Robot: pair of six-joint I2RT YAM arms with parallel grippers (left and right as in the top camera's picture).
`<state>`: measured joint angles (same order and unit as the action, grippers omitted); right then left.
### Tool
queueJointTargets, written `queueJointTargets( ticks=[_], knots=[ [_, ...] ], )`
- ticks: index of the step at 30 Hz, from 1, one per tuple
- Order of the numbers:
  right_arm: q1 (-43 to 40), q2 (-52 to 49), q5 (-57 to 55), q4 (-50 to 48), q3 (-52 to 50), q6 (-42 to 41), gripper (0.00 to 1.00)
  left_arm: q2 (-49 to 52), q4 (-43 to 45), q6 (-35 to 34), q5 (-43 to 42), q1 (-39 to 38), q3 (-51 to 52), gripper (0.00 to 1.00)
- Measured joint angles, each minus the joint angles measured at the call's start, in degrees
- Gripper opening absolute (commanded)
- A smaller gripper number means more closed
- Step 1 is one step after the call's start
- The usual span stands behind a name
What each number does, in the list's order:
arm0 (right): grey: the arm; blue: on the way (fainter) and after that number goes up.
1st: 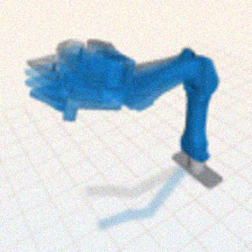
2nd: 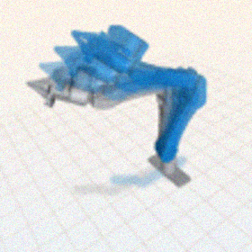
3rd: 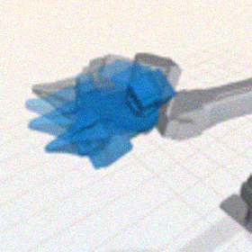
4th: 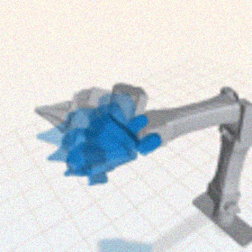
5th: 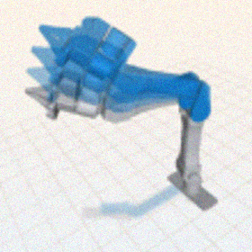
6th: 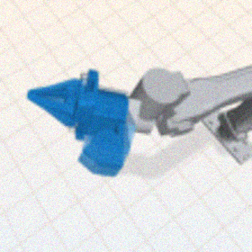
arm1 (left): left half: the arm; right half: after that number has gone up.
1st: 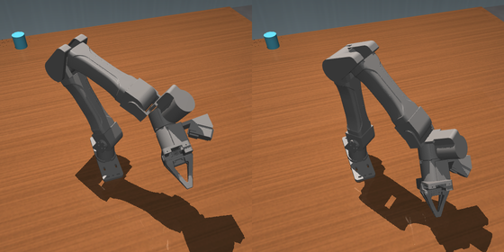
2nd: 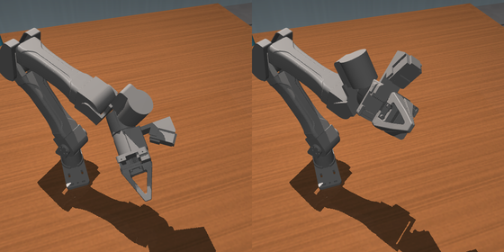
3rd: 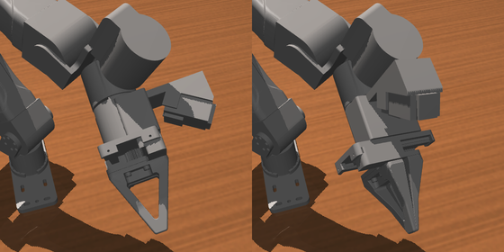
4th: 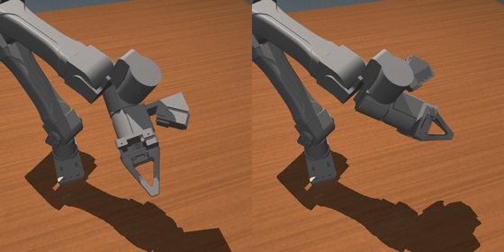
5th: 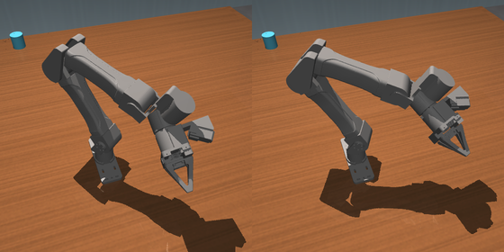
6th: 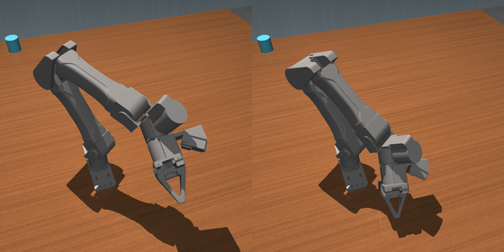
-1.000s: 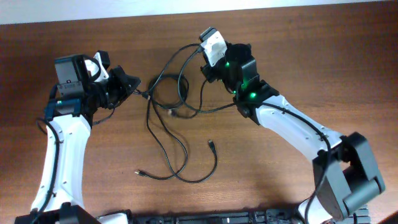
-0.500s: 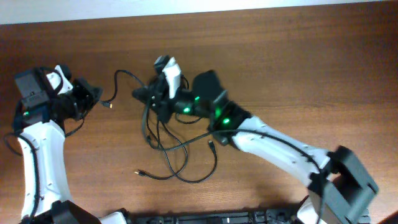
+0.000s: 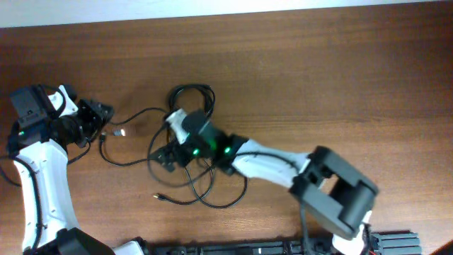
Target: Untangle cables
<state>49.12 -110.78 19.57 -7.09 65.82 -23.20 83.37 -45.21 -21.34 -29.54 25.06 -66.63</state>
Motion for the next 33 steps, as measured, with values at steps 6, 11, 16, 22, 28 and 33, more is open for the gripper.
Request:
queueJointTargets(
  ticks=[6,11,16,22,28,33],
  knots=[
    [-14.16,11.56,0.48,30.86,1.53,-0.15,0.99,0.02,-0.31,0.22,1.97,0.0,0.0,0.99],
    [-22.45,12.04,0.81,40.74,1.46,-0.17,0.99,0.0,-2.62,-7.67,5.66,0.0,2.73,0.99],
    [-22.77,12.17,0.85,41.4,1.46,-0.13,0.99,0.02,-0.24,-14.78,14.88,-0.02,11.8,0.99],
    [-22.77,12.17,0.83,41.33,1.46,-0.13,0.99,0.04,1.84,-13.77,31.85,-0.02,14.03,0.99],
    [-22.77,12.28,0.85,40.37,1.46,-0.13,0.99,13.4,0.26,-12.04,34.99,-0.48,8.11,0.99],
    [-22.77,12.28,0.83,40.13,1.46,-0.15,0.99,19.89,1.53,-12.61,35.43,-2.4,3.63,0.99]
  ],
)
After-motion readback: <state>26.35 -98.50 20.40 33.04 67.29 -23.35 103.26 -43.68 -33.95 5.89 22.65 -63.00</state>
